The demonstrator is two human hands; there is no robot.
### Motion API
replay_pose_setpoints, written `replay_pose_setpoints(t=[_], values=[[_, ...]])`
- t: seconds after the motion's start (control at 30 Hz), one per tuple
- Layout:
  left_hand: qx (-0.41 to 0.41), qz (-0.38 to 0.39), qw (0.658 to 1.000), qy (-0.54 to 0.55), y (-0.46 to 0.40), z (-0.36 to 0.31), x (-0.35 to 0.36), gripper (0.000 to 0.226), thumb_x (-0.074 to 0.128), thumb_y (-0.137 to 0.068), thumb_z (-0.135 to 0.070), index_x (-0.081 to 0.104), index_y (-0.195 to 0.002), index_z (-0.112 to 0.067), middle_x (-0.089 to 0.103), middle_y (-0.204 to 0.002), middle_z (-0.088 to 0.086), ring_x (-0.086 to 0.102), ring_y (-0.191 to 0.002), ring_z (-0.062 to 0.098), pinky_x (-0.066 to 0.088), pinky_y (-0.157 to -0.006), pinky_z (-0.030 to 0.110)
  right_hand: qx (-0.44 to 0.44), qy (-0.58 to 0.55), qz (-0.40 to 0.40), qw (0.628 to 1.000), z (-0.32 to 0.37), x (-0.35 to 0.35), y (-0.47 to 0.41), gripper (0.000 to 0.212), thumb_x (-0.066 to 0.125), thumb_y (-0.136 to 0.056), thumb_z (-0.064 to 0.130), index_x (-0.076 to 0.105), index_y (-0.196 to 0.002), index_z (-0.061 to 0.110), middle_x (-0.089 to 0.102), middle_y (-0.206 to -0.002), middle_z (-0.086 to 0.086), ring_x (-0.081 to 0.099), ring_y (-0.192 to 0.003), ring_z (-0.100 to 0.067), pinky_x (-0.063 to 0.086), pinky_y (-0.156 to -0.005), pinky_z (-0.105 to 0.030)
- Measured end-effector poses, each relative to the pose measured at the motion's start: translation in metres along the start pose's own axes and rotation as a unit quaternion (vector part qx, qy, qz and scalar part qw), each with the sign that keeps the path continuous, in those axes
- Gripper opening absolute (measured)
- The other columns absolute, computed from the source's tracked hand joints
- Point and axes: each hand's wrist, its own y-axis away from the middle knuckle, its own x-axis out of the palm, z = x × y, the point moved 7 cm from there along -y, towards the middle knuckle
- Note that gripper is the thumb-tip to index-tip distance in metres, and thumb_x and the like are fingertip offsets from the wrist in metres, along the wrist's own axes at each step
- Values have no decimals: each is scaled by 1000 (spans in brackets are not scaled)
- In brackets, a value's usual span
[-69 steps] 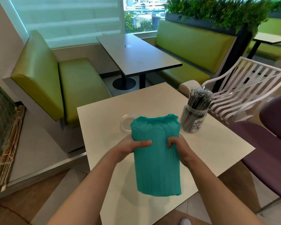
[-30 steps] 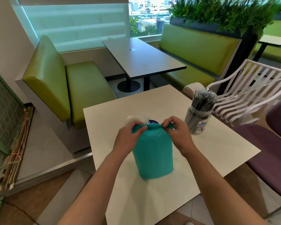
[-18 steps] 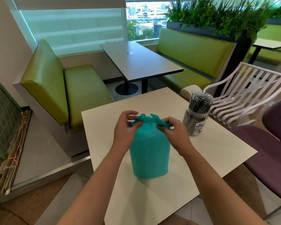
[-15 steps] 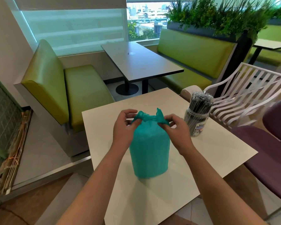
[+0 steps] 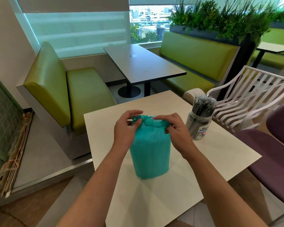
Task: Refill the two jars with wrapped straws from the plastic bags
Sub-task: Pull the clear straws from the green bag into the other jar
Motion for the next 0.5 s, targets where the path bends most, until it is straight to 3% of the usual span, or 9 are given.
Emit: replay_pose_setpoints(t=[0.1, 0.23, 0.37, 0.5], values=[[12, 27, 1000, 5, 0, -3, 4, 39, 59, -91, 3, 74, -81, -33, 70, -102, -15, 63, -101, 6, 51, -96, 30, 15, 69, 4, 998, 4, 0, 0, 36, 44, -96, 2, 76, -100, 19, 49, -94, 2, 49, -84, -5, 40, -67, -6], [17, 63, 998, -2, 1, -4, 10, 47, 50, -92, 10, 77, -77, -26, 70, -112, -9, 62, -108, 6, 50, -97, 26, 12, 140, -18, 990, 7, -2, -4, 24, 55, -97, 26, 73, -110, 19, 54, -93, 4, 52, -82, -6, 40, -62, -8], [42, 52, 991, -113, 1, -6, 9, 45, 46, -92, 11, 79, -88, -18, 68, -110, -4, 60, -99, 7, 44, -86, 5, 26, 192, 3, 981, 7, 3, -7, 22, 59, -93, 14, 75, -106, 19, 52, -89, 2, 50, -74, -8, 40, -54, -9], [60, 25, 955, -288, 6, -8, 4, 27, 52, -97, -19, 75, -103, -32, 60, -108, -18, 56, -96, 7, 48, -75, 22, 25, 200, 3, 980, 7, 1, -5, 22, 58, -92, 9, 77, -101, 16, 48, -94, 2, 51, -78, -8, 42, -57, -5]])
